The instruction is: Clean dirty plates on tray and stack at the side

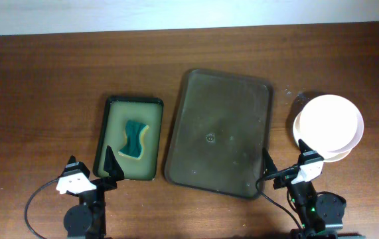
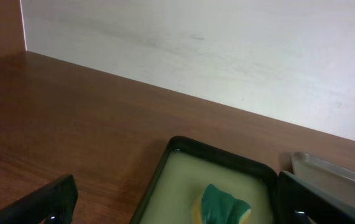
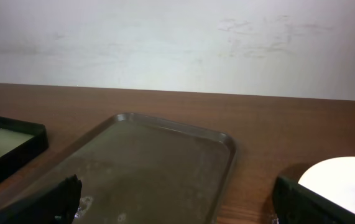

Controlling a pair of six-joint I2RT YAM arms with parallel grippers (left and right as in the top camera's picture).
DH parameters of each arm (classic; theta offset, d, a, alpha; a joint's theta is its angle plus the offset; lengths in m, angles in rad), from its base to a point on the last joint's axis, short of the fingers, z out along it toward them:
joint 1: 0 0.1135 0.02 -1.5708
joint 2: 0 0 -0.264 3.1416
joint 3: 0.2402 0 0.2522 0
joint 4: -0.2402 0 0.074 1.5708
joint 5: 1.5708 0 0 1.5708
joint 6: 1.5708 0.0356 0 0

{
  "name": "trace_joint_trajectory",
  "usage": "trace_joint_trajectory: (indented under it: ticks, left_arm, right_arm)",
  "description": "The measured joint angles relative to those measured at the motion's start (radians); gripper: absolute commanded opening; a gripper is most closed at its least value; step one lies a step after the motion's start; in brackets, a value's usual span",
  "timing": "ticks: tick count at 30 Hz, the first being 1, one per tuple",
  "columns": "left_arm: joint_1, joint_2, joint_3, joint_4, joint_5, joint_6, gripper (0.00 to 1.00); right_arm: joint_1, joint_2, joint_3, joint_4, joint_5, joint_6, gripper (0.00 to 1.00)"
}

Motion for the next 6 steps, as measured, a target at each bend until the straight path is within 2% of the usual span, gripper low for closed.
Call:
trace_joint_trajectory:
  ticks: [6]
  left_arm:
    - [0.000,0.000,0.000,0.000,0.000,0.000,1.00]
  right_arm:
    - [0.000,0.000,0.000,0.000,0.000,0.000,0.98]
